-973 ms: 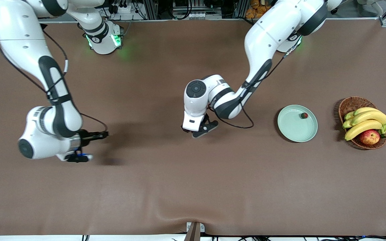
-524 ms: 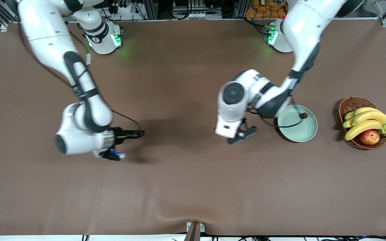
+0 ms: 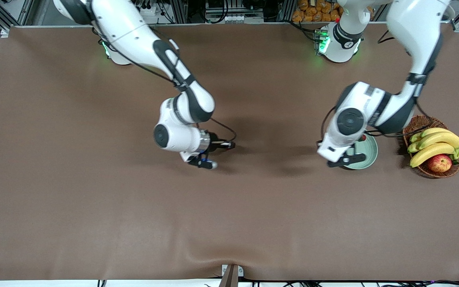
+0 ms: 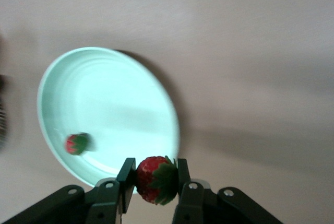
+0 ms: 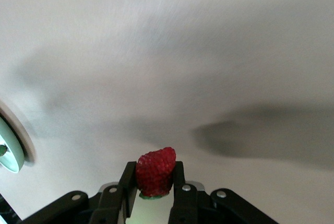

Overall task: Collect all strawberries into plate
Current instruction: 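Carry the strawberry onto the green plate and open the left gripper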

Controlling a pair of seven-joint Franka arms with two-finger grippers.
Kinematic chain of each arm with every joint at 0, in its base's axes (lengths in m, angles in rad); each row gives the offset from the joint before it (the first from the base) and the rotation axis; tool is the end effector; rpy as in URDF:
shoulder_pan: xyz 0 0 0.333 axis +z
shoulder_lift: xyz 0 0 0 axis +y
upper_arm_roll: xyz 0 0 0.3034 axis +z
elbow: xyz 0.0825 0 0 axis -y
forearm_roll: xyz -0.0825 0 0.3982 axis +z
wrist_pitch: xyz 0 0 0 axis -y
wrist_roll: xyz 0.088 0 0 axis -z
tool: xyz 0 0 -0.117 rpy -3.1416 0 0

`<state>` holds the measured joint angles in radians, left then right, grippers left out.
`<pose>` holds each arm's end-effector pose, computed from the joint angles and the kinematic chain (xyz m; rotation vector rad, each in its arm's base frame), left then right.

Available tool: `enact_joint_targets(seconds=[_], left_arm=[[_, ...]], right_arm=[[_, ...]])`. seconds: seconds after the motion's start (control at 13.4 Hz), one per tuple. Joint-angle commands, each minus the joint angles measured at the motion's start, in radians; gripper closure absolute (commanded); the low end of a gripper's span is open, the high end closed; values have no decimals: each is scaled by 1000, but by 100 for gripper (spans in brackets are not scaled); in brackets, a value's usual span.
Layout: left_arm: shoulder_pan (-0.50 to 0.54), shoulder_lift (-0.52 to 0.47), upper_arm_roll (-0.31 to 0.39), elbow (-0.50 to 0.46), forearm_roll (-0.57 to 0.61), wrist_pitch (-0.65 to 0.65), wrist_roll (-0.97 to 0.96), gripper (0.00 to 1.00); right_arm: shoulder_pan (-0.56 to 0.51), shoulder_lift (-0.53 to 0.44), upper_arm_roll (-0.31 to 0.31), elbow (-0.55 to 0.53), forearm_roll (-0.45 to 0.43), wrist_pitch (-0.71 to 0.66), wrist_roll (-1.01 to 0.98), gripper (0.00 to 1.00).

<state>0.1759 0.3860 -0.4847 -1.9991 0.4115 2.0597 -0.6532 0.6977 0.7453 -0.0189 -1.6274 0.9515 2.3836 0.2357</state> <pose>0.5580 -0.1512 0.2352 -2.8720 -0.1534 0.2287 0.5331 0.4489 0.1599 -2.5240 0.3338 0.3528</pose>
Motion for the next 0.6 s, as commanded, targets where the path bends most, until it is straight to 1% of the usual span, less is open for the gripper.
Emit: enact_joint_targets(seconds=[0.0,0.07,0.15,0.22,0.3,0.37,0.52], left_arm=[[138,-13,-17,-73,24,71,180,100],[198,8,-17,-87,24,126,264,94],[226,25,-17,-102,24,175,306,77],[228,34,-17,-104,24,194,317,56],[228,36,-17,-102,24,194,314,15],[228,31,-17,-101,23,194,320,0],[218,25,-34,-93,7,192,305,0]], right_arm=[[40,19,-12,11,41,29,8,80],[43,23,-12,11,43,32,8,46],[49,25,-12,11,43,34,8,29],[49,25,-13,11,41,34,8,15],[45,20,-12,12,41,32,7,5],[33,10,-12,17,38,31,4,2],[-4,-23,-16,24,10,19,4,2]])
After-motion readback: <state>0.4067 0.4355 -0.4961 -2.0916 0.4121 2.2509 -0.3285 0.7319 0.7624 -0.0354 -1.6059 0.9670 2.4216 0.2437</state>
